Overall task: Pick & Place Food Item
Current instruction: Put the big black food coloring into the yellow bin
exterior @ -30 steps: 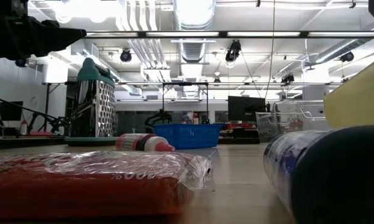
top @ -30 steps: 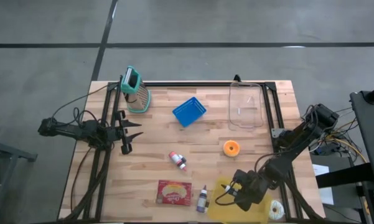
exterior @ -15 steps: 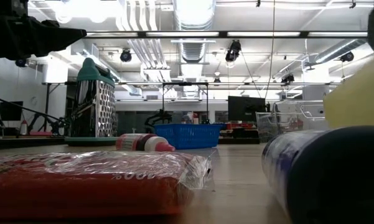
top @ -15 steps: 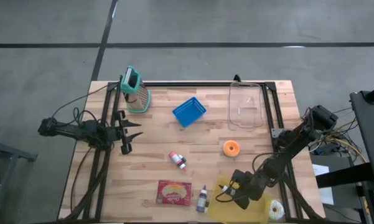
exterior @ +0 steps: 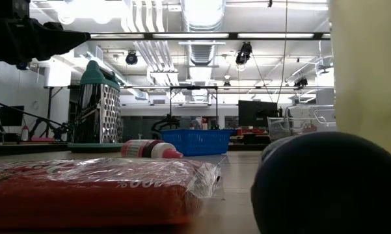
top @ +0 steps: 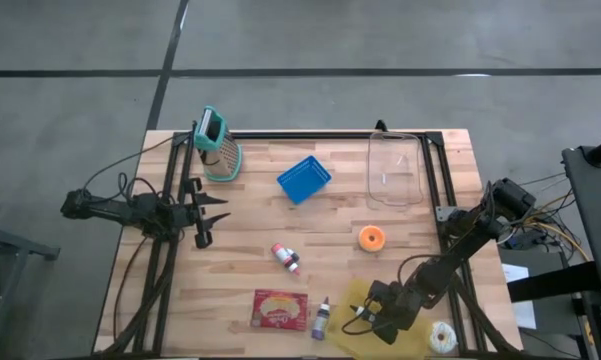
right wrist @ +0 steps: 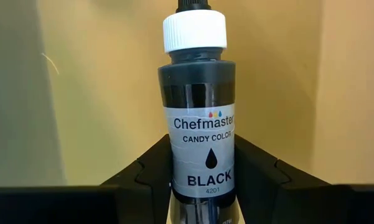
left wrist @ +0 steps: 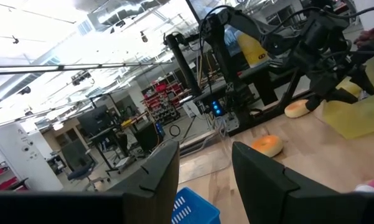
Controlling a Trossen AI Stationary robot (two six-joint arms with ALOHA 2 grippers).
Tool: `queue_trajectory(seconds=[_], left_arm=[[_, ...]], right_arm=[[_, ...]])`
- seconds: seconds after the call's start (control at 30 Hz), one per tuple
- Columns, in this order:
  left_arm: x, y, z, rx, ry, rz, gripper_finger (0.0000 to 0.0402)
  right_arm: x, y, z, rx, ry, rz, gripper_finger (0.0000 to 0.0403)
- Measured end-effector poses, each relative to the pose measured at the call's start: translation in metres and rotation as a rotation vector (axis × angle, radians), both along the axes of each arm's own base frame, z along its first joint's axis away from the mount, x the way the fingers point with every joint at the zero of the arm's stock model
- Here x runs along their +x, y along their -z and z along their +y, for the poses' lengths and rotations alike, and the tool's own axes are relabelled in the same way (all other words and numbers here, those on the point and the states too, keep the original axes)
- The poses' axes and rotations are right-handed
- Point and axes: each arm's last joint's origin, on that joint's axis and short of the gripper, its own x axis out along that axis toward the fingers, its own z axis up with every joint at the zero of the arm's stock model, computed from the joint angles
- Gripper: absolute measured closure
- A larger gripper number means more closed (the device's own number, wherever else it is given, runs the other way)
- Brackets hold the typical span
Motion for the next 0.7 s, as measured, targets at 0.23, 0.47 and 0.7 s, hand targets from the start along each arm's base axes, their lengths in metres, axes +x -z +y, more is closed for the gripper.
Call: queue_trajectory(seconds=[0.23, 0.47, 0.7], left_arm=[[0.0, 0.0001, 0.0, 0.001, 0.0, 0.001, 0.025], [0.0, 0.0002, 0.0, 0.001, 0.0, 0.002, 0.025], [0.0, 0.0002, 0.0, 0.001, 0.0, 0.002, 0.025]], right_arm=[[0.0009, -0.0009, 0.0007, 0.013, 0.037, 0.013, 0.0256], [0.001, -0.0009, 0.0007, 0.028, 0.07, 0.027, 0.0234], [0.001, -0.0008, 0.0007, 0.029, 0.071, 0.027, 0.0218]])
